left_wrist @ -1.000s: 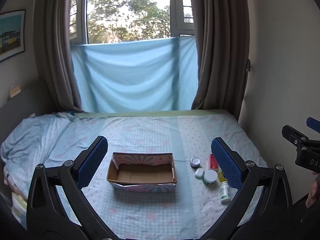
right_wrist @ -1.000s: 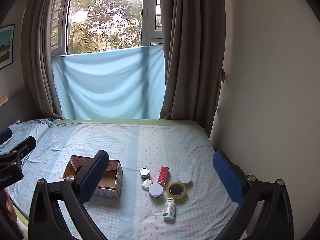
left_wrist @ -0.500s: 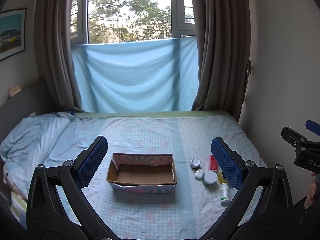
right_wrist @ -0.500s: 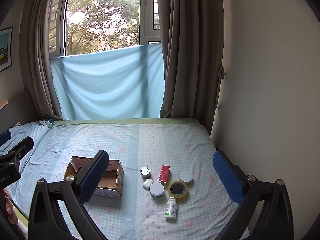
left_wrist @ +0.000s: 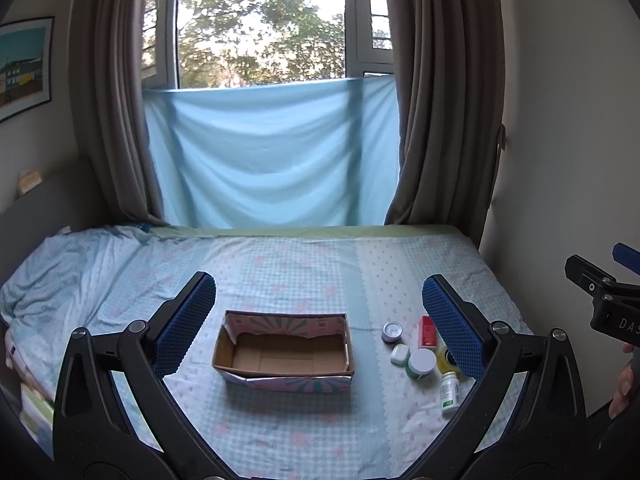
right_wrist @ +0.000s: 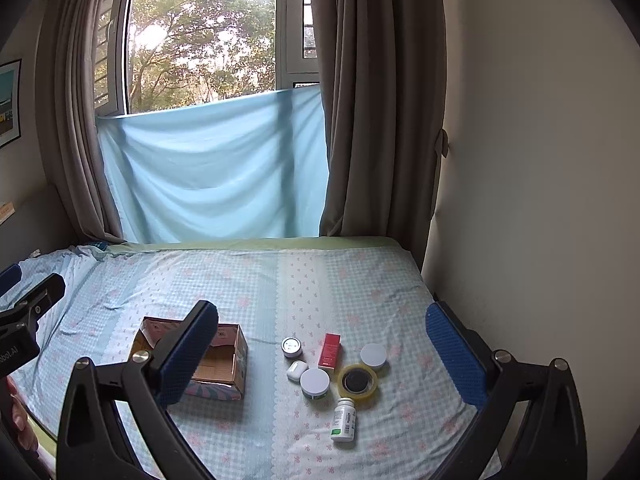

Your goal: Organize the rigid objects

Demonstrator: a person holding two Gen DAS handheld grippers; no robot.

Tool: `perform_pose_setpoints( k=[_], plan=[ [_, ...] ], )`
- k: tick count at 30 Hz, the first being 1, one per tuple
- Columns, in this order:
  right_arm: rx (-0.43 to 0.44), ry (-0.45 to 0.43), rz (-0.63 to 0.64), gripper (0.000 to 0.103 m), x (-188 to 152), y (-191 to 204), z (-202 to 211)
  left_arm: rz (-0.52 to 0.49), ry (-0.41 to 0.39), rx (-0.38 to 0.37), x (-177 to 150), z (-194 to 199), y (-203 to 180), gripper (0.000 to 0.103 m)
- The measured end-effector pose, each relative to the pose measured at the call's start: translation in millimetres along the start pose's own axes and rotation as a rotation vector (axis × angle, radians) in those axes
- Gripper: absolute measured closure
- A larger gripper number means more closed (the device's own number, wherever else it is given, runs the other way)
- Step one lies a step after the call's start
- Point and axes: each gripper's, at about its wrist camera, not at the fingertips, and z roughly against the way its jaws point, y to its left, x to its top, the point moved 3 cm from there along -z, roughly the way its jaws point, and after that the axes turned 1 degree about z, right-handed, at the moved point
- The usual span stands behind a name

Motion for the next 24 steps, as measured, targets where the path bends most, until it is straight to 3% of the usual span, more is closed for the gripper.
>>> perform_pose_setpoints(
  k=[24],
  plan=[
    [0.010, 0.003, -0.001, 0.000, 4, 1, -13, -0.014, -0.010, 0.009, 7, -10, 3, 0.000]
  ],
)
